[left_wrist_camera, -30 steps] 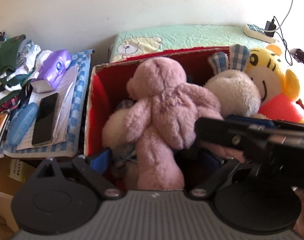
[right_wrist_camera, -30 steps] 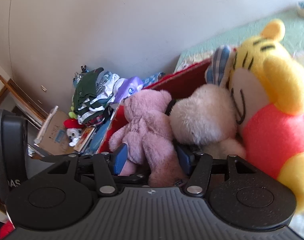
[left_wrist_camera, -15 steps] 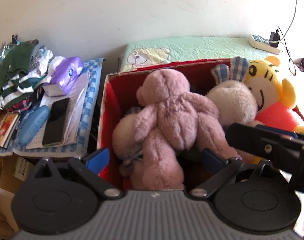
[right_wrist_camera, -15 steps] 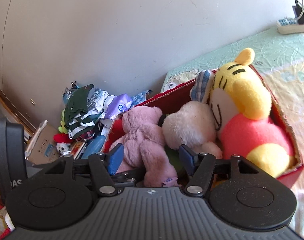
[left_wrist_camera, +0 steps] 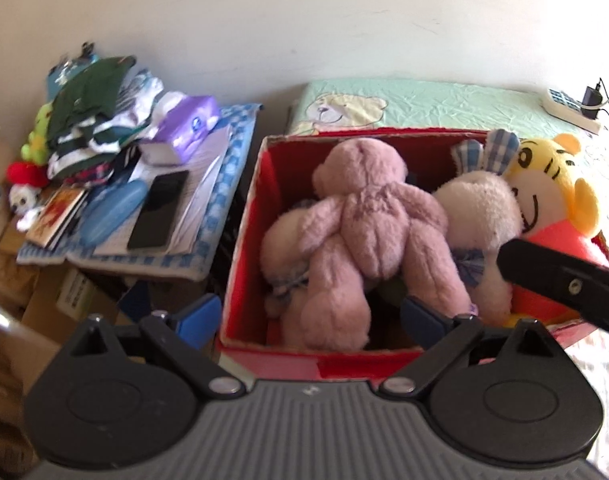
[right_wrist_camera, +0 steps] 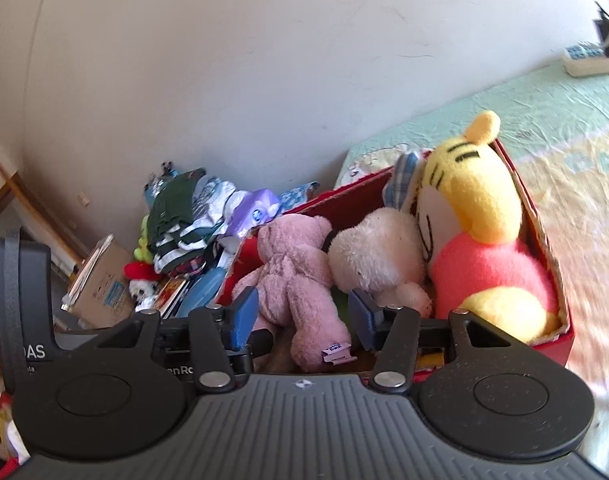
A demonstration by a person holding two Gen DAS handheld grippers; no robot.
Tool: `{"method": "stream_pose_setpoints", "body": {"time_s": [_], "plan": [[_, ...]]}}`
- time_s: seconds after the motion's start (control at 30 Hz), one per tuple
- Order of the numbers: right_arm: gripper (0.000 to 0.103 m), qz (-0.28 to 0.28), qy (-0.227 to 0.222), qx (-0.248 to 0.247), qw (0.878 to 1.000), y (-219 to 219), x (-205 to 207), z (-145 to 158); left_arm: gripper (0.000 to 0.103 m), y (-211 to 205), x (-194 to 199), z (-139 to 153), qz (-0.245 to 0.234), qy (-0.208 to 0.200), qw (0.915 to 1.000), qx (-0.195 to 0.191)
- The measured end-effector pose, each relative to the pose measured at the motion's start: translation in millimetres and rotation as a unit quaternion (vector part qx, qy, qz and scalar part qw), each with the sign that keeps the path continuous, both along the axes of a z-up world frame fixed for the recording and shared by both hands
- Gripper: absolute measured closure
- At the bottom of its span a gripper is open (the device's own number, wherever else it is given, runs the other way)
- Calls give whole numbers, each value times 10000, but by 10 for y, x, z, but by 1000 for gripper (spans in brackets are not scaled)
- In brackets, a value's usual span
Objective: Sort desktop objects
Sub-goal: 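Withdraw both grippers up and away from the red box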
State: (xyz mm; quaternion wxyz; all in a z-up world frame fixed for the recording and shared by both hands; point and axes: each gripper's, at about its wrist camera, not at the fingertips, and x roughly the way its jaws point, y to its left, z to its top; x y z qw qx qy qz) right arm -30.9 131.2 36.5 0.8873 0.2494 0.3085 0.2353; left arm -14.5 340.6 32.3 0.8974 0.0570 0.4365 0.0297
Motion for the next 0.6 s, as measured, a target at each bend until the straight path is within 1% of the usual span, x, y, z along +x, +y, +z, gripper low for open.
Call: {"method": "stream_pose_setpoints", "body": {"time_s": [0.1, 0.23, 0.33, 0.4, 0.47, 0.5, 0.6], "plan": [[49, 158, -90, -9, 9998, -95, -20, 60, 5, -138, -99, 27, 124, -39, 9999, 49], [48, 320, -140, 15, 9994, -324, -93, 98, 5, -402, -207, 45, 266, -14, 9996, -23], [46, 311, -144, 6, 9994, -538, -151, 114, 4, -655, -277, 28, 191, 111, 9997, -79], [47, 274, -115, 65, 9995, -700, -188, 113, 3, -841, -325, -3, 61, 254, 9994, -211], [45, 196, -79, 66, 9998, -857, -232, 119, 3, -1031, -348, -60, -108, 433, 9985, -315], [45, 156, -77, 51, 9998, -934, -257, 117, 3, -1135, -358, -95, -184, 486, 9982, -284], [45, 26, 35, -35, 10000, -1149, -316, 82, 3, -1410, -392, -156, -312, 538, 9981, -33]]}}
